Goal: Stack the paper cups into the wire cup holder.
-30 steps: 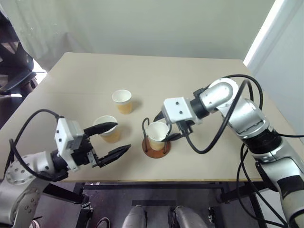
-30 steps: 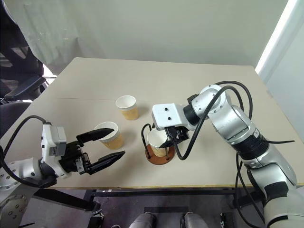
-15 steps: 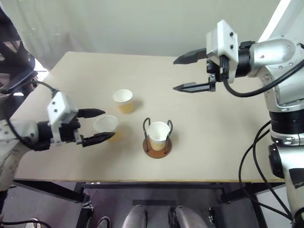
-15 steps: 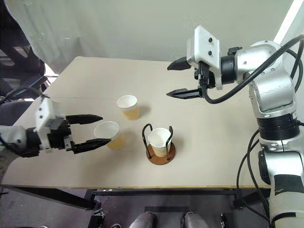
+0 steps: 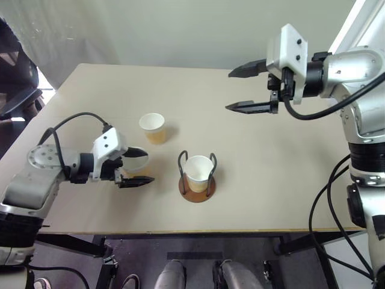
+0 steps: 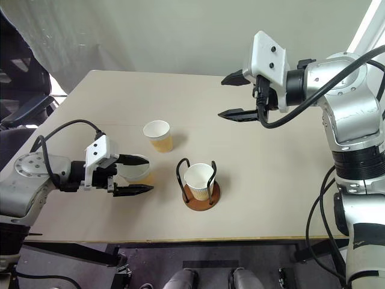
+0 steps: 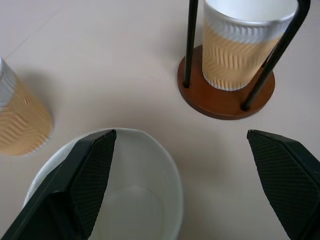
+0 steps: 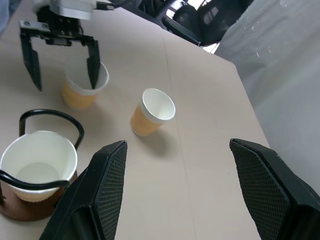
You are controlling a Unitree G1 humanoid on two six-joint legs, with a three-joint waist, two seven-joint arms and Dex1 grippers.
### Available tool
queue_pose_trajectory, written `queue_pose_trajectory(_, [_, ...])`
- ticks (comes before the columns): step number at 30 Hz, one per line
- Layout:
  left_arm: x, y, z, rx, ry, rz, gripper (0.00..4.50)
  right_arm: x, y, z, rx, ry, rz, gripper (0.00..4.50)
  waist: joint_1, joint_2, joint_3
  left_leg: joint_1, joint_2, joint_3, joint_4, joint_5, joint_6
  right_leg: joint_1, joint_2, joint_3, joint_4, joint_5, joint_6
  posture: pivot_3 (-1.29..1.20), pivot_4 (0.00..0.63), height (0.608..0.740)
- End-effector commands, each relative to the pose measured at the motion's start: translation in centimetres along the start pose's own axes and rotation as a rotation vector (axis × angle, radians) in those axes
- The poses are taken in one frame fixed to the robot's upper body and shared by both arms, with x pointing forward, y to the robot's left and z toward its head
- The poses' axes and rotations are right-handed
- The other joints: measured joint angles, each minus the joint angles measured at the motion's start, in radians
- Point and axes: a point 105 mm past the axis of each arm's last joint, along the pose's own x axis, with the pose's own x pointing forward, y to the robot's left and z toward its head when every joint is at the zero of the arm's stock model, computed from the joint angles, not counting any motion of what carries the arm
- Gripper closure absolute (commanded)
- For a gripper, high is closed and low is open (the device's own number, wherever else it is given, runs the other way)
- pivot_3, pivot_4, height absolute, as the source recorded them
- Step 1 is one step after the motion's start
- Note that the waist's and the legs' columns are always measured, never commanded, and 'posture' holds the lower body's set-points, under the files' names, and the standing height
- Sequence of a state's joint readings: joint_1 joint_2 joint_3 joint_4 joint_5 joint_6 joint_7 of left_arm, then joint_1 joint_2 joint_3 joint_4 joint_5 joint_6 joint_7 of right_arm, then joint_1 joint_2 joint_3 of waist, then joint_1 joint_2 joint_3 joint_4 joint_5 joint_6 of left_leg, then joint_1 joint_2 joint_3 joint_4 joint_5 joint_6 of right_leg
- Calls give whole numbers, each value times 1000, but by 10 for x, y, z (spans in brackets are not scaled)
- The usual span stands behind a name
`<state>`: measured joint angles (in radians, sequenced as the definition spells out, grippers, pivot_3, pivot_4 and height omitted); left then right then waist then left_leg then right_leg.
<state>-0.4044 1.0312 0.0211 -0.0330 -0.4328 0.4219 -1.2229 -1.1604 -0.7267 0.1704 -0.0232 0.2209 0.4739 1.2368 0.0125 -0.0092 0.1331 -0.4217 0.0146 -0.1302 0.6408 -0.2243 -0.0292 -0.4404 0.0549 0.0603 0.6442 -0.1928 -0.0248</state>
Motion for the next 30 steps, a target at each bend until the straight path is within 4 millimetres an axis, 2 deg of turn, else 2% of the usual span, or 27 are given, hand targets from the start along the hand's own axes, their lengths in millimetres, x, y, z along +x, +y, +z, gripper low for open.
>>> queue_pose_trajectory(1, [-6, 1, 4, 16, -1, 2, 0, -9, -5, 10, -46, -5, -41, 1161, 0, 0, 0, 0, 0, 0, 0, 0, 0, 0, 0, 0, 0, 0, 0, 0, 150, 740])
queue_pose_trajectory(4, [-10, 4, 5, 25, 5, 26, 0, -10, -2, 13, -39, -26, -25, 1161, -1, 0, 0, 0, 0, 0, 1, 1, 1, 0, 0, 0, 1, 1, 1, 0, 150, 740])
queue_pose_trajectory(9, [-18, 14, 9, 43, 9, 77, 0, -16, 19, 25, -7, -130, 105, 1161, -1, 0, 0, 0, 0, 0, 2, 2, 2, 1, 0, 0, 1, 1, 2, 0, 150, 740])
queue_pose_trajectory(13, [-16, 13, 2, 41, 39, 65, 0, -17, 34, 31, 13, -176, 172, 1161, -1, 0, 0, 0, 0, 0, 4, 2, 2, 1, 0, 0, 1, 1, 2, 0, 150, 740])
queue_pose_trajectory(17, [-17, 13, 2, 39, 41, 60, 0, -16, 39, 29, 28, -174, 177, 1161, -1, 0, 0, 0, 0, 0, 5, 2, 2, 2, 0, 0, 1, 1, 2, 0, 150, 740])
queue_pose_trajectory(30, [14, 21, -10, 53, 64, 28, 0, -13, 45, 27, 54, -159, 164, 1161, 1, 0, 0, 0, 0, 0, 7, 3, 3, 3, 0, 0, 1, 3, 4, 0, 150, 740])
